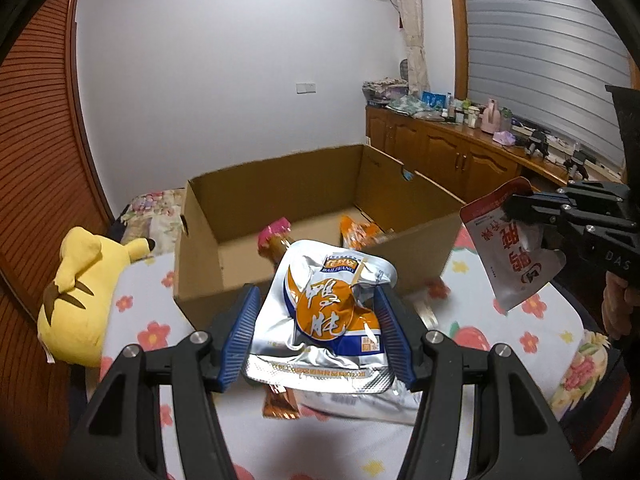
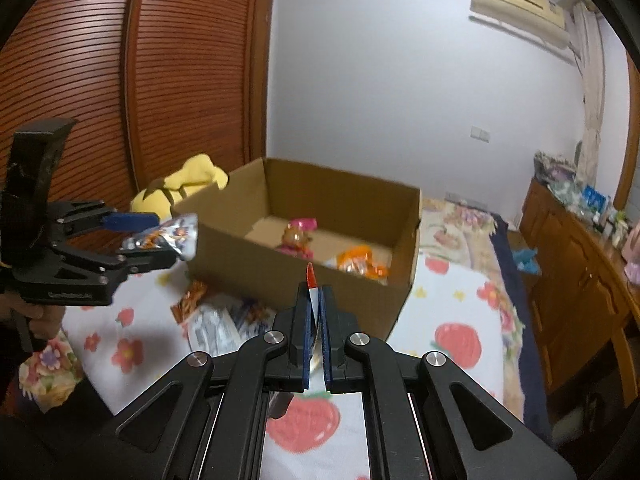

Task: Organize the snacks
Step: 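Lift both pouches over the box and open both grippers to drop them, then move both open grippers back to the remaining snacks, then grasp the brown candy with left gripper while right gripper grasps white long pouch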

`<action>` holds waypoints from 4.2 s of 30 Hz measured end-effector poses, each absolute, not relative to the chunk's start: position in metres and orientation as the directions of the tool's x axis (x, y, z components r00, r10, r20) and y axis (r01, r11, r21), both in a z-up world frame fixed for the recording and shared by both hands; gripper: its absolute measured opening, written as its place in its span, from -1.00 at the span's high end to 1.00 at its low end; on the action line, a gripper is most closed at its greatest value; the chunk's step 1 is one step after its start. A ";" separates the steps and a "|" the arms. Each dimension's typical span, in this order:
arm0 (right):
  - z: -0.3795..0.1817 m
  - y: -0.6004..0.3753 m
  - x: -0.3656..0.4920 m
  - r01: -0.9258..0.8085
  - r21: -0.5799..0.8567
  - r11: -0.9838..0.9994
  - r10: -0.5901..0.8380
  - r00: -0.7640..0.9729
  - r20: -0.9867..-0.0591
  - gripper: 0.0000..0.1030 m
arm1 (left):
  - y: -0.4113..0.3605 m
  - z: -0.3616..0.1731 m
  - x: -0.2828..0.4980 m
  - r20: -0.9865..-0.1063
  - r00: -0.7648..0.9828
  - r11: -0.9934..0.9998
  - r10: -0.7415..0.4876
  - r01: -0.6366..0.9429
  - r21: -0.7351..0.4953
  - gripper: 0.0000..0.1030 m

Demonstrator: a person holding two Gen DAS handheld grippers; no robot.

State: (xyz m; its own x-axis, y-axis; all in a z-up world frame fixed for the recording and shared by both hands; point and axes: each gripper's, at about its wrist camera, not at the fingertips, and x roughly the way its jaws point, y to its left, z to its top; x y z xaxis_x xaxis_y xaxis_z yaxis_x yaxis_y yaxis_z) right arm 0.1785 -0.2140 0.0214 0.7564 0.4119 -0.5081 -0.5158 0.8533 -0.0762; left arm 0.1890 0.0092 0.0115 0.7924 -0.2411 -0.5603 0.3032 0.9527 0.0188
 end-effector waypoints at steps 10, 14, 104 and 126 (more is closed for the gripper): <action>0.043 -0.193 0.231 -0.562 -0.083 0.823 0.463 0.749 -0.474 0.97 | 0.022 0.020 0.239 -0.569 0.796 0.967 -0.208 0.256 0.005 -0.14; 0.047 -0.188 0.252 -0.564 -0.098 0.820 0.462 0.753 -0.468 0.97 | 0.024 0.019 0.257 -0.575 0.794 0.968 -0.196 0.249 0.014 -0.14; -0.073 -0.174 0.179 -0.560 0.055 0.827 0.455 0.608 -0.651 -0.23 | 0.044 -0.089 0.204 -0.703 0.688 0.976 -0.179 0.216 -0.037 -0.28; -0.116 -0.133 0.195 -0.604 0.032 0.796 0.432 0.531 -0.729 -0.25 | 0.044 -0.112 0.209 -0.719 0.668 0.973 -0.193 0.225 -0.052 0.42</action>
